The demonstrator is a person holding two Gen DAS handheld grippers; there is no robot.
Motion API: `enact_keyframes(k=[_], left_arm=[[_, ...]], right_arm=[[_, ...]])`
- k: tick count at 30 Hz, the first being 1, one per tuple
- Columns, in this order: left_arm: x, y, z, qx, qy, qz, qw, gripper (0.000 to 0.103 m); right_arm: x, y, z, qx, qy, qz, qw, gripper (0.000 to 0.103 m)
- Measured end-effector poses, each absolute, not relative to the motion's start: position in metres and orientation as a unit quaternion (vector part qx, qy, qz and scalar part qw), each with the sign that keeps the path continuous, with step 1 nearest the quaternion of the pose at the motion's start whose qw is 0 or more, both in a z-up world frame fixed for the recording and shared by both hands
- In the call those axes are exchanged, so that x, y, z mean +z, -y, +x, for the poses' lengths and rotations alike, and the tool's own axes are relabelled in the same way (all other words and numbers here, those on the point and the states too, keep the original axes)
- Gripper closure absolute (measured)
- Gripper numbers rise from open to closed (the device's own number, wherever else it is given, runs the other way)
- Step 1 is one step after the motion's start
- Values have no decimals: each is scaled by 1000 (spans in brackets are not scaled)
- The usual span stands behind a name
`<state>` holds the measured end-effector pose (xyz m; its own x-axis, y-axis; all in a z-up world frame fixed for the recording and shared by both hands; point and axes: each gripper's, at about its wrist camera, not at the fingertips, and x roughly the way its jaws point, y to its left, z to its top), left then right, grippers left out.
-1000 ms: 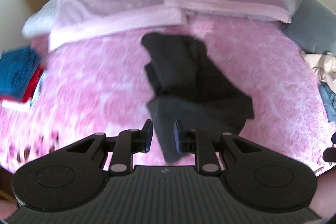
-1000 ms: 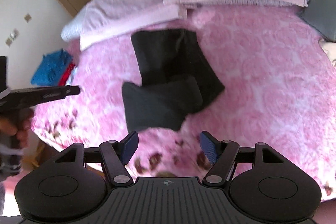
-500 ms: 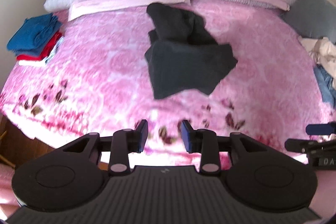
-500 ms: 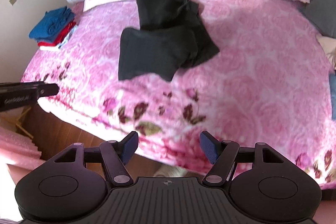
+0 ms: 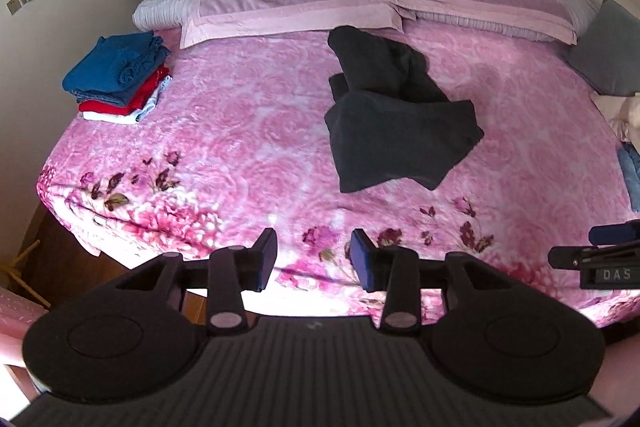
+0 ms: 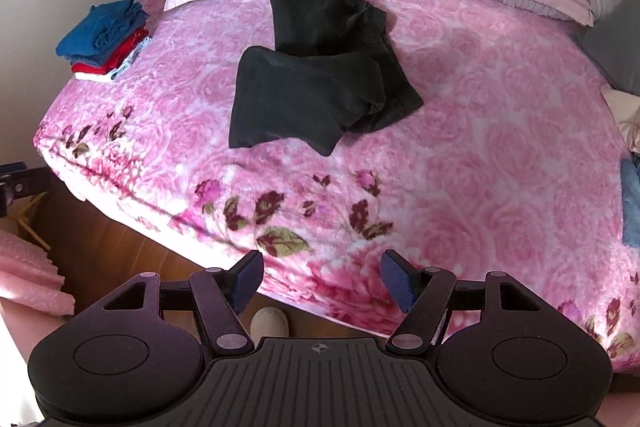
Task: Fold clothes
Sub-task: 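Move both open grippers toward the crumpled dark trousers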
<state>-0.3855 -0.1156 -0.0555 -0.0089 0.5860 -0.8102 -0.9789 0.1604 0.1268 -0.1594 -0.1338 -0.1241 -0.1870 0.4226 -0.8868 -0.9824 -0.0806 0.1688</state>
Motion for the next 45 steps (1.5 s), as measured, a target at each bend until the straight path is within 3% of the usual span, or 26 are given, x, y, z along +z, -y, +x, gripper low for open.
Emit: enact_keyframes(k=[22, 45], left_arm=[[-53, 1, -422, 541, -392, -197, 718, 61], [-103, -65, -458, 546, -415, -260, 679, 61]], right_arm=[[-118, 61, -193, 586, -441, -284, 617, 35], [-157, 12, -192, 550, -475, -302, 616, 35]])
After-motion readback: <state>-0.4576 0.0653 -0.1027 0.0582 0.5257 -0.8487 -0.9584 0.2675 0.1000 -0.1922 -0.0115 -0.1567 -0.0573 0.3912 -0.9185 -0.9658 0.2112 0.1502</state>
